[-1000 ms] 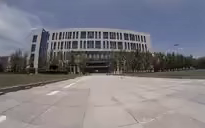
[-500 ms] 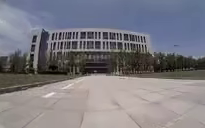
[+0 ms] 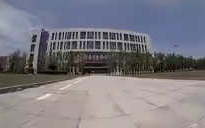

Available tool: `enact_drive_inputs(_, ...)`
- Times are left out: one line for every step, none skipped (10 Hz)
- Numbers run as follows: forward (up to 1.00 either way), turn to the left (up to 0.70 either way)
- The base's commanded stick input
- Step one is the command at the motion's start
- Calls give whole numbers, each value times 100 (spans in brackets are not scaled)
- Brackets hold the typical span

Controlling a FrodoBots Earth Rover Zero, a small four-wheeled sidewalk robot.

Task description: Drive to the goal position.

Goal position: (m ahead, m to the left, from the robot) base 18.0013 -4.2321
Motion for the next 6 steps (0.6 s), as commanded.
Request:
enact_drive_inputs(50,1)
enact_drive_inputs(50,1)
enact_drive_inputs(50,1)
enact_drive_inputs(50,1)
enact_drive_inputs(50,1)
enact_drive_inputs(50,1)
